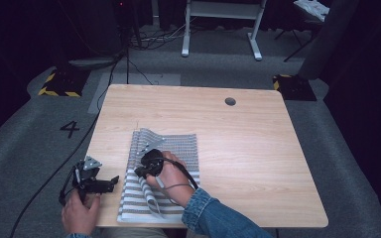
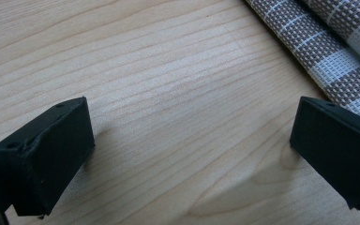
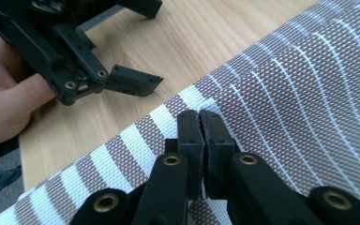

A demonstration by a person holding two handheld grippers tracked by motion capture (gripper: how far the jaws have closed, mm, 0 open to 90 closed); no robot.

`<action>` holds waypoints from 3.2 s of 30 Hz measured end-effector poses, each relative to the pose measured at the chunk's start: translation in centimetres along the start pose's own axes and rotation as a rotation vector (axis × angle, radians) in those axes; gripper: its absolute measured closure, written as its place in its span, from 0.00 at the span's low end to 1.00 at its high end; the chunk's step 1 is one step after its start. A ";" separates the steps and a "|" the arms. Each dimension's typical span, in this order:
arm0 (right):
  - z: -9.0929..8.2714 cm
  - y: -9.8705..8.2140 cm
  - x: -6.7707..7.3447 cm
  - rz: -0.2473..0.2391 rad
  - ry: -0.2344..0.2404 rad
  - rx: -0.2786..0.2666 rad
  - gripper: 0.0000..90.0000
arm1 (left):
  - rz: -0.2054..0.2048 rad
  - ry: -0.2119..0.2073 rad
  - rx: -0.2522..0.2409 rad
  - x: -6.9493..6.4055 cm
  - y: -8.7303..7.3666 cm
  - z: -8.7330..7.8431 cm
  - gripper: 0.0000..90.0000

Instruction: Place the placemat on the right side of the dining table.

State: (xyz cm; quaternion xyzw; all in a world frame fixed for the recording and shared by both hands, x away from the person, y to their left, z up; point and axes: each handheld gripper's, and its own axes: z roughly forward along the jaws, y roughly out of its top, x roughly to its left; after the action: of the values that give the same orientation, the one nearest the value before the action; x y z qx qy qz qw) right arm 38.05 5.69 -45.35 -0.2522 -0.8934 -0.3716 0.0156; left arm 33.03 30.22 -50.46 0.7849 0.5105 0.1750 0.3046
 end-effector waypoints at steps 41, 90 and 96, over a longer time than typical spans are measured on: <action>-22.0 0.8 -5.1 -0.059 -0.224 -0.180 0.99 | 0.004 -0.002 -0.001 0.2 0.1 0.1 0.00; -37.9 -8.0 -20.4 0.138 -0.857 -0.145 0.99 | -0.019 0.017 -0.004 0.0 -0.1 0.0 0.00; -38.0 -9.1 -21.0 0.124 -0.915 -0.113 0.99 | -0.017 0.013 -0.003 0.0 -0.1 0.0 0.00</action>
State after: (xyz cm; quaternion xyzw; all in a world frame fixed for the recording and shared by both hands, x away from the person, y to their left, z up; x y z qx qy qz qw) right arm 46.08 -34.54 -28.35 -0.4434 -0.7702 -0.2686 -0.3716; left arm 32.98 30.29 -50.48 0.7788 0.5190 0.1782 0.3040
